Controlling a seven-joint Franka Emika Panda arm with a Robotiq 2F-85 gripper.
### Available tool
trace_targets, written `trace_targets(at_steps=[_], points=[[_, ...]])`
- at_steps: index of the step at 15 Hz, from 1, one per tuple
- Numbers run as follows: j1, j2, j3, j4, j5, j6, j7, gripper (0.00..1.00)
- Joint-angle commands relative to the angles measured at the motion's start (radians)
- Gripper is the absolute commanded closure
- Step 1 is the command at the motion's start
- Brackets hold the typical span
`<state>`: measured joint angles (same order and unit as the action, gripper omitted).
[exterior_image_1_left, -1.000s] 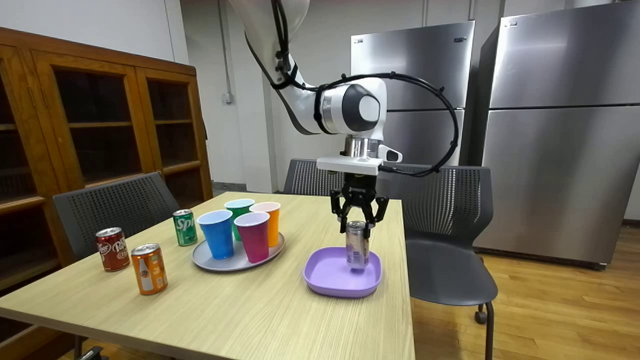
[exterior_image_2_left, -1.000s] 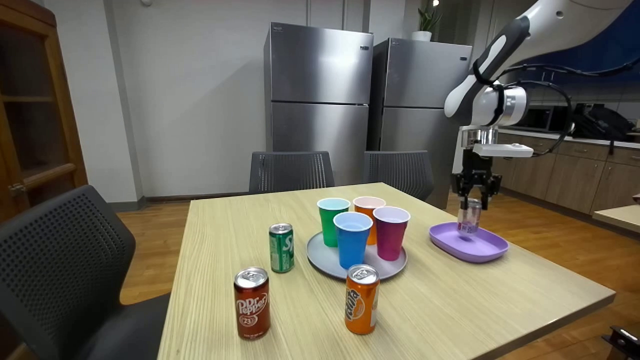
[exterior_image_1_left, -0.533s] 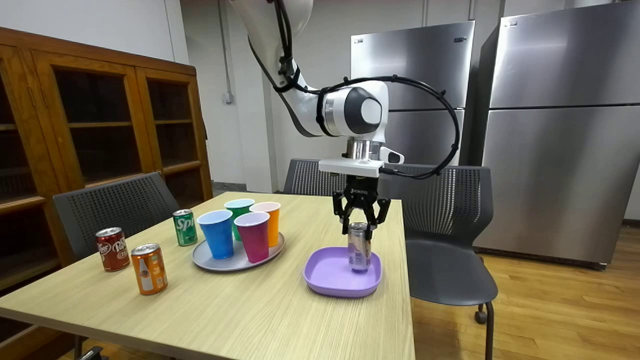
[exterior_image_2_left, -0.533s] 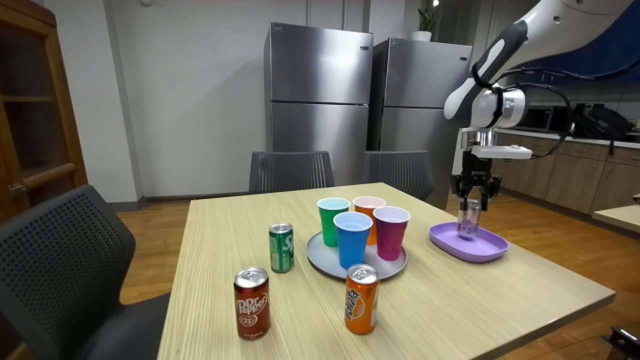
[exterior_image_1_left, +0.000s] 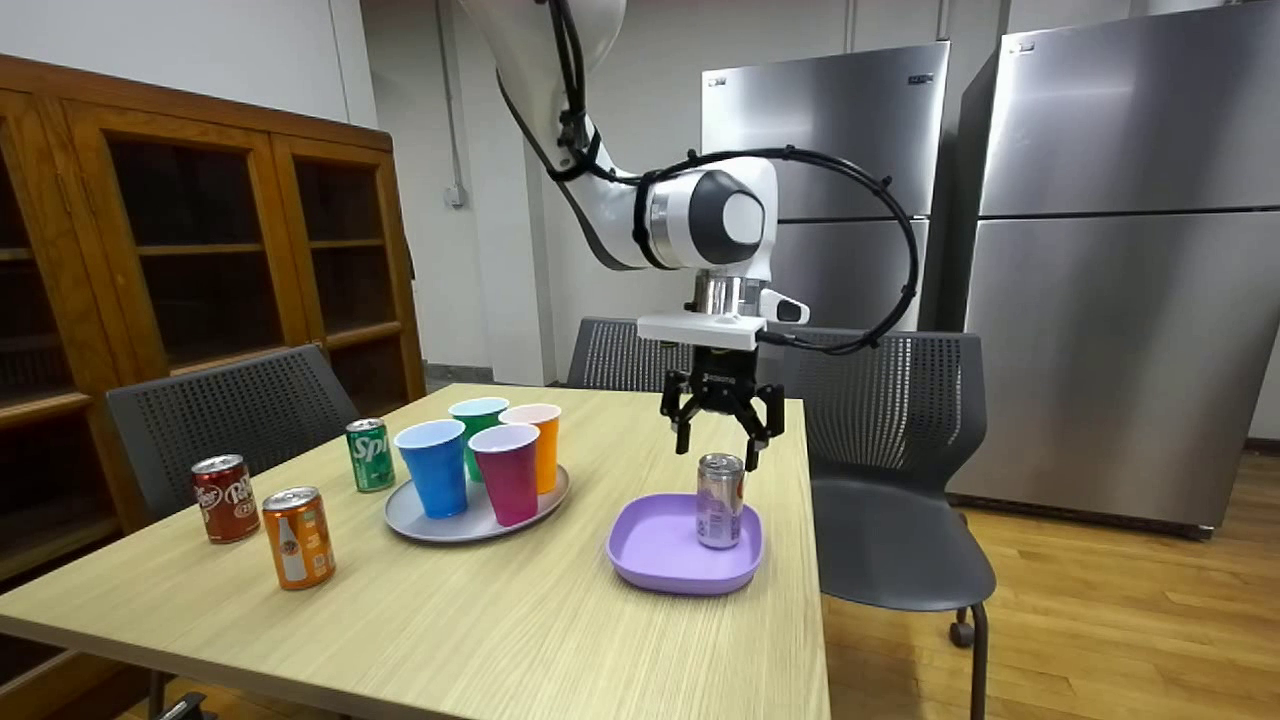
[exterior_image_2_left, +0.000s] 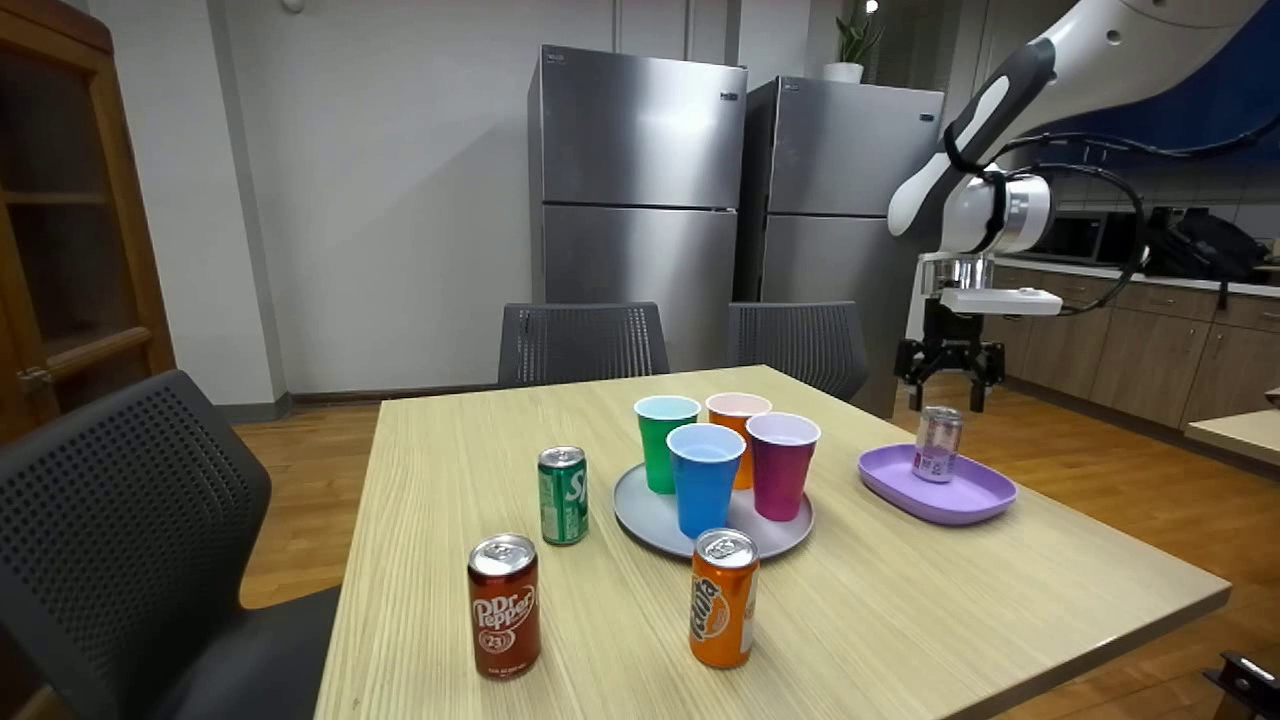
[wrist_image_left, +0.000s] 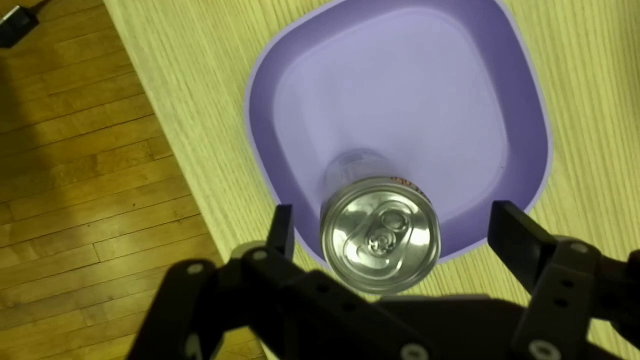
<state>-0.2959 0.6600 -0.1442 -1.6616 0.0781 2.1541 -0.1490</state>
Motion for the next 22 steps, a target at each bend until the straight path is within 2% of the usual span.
trace_targets(at_steps=[1, 11, 15, 16, 22], points=[[0.005, -0.058, -0.002, -0.015, 0.001, -0.007, 0.036, 0.00], [0.085, -0.204, 0.008, -0.040, -0.035, -0.011, 0.052, 0.00], [0.108, -0.213, 0.020, -0.029, -0.034, -0.050, 0.026, 0.00], [0.097, -0.178, 0.019, -0.003, -0.019, -0.023, 0.024, 0.00], [0.103, -0.180, 0.022, -0.005, -0.019, -0.029, 0.024, 0.00]])
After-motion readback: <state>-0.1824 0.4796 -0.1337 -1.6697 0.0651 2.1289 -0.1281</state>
